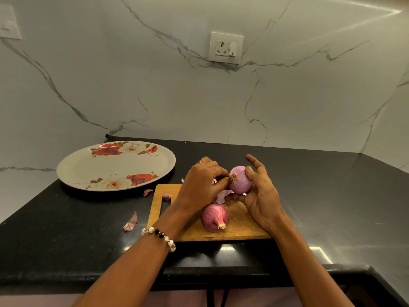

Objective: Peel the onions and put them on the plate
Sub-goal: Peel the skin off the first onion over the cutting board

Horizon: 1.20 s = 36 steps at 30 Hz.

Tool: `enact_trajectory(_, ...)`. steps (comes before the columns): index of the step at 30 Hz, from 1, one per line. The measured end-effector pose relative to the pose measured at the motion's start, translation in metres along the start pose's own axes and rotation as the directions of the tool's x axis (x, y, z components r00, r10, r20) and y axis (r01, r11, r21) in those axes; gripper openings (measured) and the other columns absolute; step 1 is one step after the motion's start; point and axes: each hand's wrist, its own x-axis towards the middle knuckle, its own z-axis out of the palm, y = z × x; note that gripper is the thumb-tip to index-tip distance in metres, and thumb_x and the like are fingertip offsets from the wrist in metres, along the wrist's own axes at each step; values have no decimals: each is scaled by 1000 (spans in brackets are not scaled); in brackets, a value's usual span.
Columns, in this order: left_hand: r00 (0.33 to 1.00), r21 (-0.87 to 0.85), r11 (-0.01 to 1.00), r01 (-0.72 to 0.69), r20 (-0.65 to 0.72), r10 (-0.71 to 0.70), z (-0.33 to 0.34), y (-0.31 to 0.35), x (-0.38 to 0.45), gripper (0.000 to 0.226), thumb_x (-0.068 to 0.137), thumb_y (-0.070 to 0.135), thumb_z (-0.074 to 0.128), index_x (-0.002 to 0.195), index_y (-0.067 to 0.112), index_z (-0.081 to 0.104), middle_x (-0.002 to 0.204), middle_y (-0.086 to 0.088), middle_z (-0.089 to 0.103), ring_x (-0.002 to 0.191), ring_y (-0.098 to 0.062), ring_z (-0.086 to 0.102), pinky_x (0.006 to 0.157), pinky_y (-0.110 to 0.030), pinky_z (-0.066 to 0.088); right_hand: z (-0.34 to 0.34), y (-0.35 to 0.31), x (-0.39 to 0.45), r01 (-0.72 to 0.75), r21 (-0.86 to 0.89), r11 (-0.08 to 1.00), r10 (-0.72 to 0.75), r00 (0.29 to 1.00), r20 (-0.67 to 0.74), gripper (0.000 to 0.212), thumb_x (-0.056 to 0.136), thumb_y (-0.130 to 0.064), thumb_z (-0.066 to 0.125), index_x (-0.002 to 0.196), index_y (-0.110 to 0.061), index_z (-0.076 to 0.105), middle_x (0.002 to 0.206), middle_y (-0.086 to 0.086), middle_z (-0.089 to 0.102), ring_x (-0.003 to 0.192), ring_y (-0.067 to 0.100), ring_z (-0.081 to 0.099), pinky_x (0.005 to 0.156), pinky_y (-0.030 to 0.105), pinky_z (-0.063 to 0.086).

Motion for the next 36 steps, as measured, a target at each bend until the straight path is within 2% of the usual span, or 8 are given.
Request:
enact_trajectory(6, 1000, -31, 999, -13, 10, 14, 0, 1, 0, 20, 78, 24, 67, 82, 5, 73, 74, -5, 70, 74, -7, 50, 65, -10, 34, -1, 1, 1, 27, -53, 998, -27, 1000, -6, 45, 100, -15, 46, 141, -31, 39, 133, 24, 46, 88, 32, 69, 60, 39, 62)
enact_trajectory(12, 998, -30, 999, -15, 56, 17, 6, -3, 0, 19, 79, 24, 63, 77, 7, 69, 73, -5, 66, 73, -8, 48, 64, -12, 34, -1, 3, -2, 115, -170, 979, -113, 993, 26, 61, 83, -28, 59, 139, -39, 39, 120, 22, 56, 88, 33, 70, 66, 38, 62)
enact_trajectory(16, 996, 14, 999, -47, 82, 46, 7, -7, 0, 21, 79, 28, 62, 78, 8, 69, 75, -4, 67, 76, -8, 47, 66, -28, 42, -3, 9, -1, 166, -300, 939, -167, 986, 21, 59, 90, -31, 65, 140, -42, 35, 104, 14, 65, 94, 36, 68, 76, 42, 61)
enact_trajectory(21, 995, 69, 994, -83, 57, 79, 6, -8, -1, 18, 77, 28, 64, 74, 11, 68, 71, -1, 66, 76, -8, 46, 67, -27, 30, -5, 13, 0, 196, -370, 908, -192, 980, 48, 63, 88, -31, 59, 144, -41, 32, 105, 21, 63, 95, 35, 67, 85, 46, 58)
enact_trajectory(26, 997, 59, 996, -74, 17, 73, 5, -6, -1, 23, 81, 32, 58, 72, 12, 65, 69, 0, 64, 75, -8, 45, 67, -24, 26, -5, 14, 0, 229, -413, 882, -225, 973, 58, 65, 87, -34, 59, 145, -38, 30, 104, 16, 65, 95, 29, 68, 80, 38, 59)
enact_trajectory(29, 1000, -54, 999, 1, 20, 0, 6, -5, 0, 29, 80, 38, 50, 73, 14, 65, 70, 5, 62, 75, -5, 45, 65, -31, 37, -4, 12, 0, 220, -335, 916, -216, 975, 50, 64, 91, -34, 62, 146, -37, 28, 101, 14, 65, 87, 28, 68, 67, 32, 59)
enact_trajectory(31, 997, -95, 993, 63, 42, -59, 5, -5, 0, 25, 82, 36, 54, 79, 16, 68, 74, 10, 61, 78, -4, 47, 70, -41, 44, -5, 11, 1, 192, -276, 942, -190, 981, 32, 58, 93, -36, 61, 143, -39, 32, 112, 17, 61, 86, 30, 68, 58, 30, 57)
enact_trajectory(36, 999, 15, 1000, 20, -46, -20, 7, -7, 0, 24, 86, 30, 57, 98, 17, 72, 91, 2, 72, 89, -17, 60, 75, -46, 43, -10, 13, 8, 163, -238, 958, -183, 981, -67, 57, 87, -41, 57, 141, -40, 39, 139, 23, 45, 105, 38, 64, 63, 30, 57)
